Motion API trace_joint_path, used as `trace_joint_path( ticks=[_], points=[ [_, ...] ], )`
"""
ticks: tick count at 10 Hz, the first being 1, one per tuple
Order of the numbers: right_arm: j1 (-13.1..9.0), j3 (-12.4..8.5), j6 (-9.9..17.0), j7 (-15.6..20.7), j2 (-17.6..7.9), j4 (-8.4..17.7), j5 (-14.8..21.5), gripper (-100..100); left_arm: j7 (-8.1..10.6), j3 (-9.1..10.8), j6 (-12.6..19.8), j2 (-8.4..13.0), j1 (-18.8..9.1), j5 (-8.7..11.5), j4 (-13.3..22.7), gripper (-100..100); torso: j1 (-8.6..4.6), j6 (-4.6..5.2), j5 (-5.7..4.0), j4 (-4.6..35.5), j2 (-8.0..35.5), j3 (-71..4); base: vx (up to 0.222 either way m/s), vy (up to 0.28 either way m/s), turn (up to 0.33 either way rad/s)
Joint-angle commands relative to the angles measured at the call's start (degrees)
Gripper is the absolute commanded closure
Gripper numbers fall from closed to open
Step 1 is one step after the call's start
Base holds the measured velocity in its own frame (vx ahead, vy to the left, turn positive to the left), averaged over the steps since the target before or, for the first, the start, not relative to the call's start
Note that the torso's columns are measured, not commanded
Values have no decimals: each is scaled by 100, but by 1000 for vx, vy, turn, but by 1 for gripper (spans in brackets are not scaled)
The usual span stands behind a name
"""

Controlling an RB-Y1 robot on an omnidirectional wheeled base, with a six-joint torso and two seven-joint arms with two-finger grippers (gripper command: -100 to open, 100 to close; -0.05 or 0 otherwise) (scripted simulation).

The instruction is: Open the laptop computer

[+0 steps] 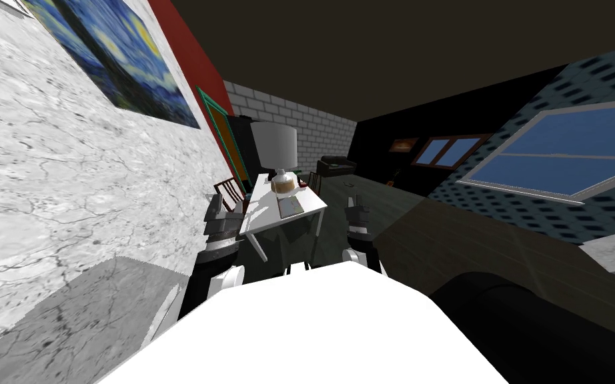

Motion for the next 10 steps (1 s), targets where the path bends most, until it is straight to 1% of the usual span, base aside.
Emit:
trace_joint_path(
  ticks=[1, 3, 4, 5, 6, 7, 10],
  points=[
    [1, 0, 1, 0, 0, 2, 0, 0, -25, 3, 96, 379, -16, -27, 27, -100, -1, 0, 0, 189, 191, -396, 15, -16, -7],
    [1, 0, 1, 0, 0, 3, 0, 0, -59, 7, 225, 636, -38, -63, 64, -100, -3, 0, -1, 260, 257, -535, 21, -25, -9],
    [1, 0, 1, 0, 0, 3, 0, 0, -80, 10, 302, 730, -51, -84, 86, -100, -4, 0, -1, 265, 261, -540, 33, -24, -11],
    [1, 0, 1, 0, 0, 3, 0, 0, -125, 15, 472, 857, -80, -132, 135, -100, 0, 0, 0, 267, 263, -540, 49, -42, -21],
    [1, 0, 1, 0, 0, 3, 0, 0, -148, 18, 561, 895, -95, -156, 161, -100, -5, 0, -1, 267, 261, -541, 57, -52, -14],
    [1, 0, 1, 0, 1, 3, 0, 0, -196, 24, 742, 932, -126, -207, 214, -100, -6, 0, -2, 267, 261, -542, 51, -52, -23],
    [1, 0, 1, 0, 0, 3, 0, 0, -266, 32, 1008, 918, -172, -280, 294, -100, 3, -1, 1, 269, 270, -536, 47, -42, -13]
  ],
)
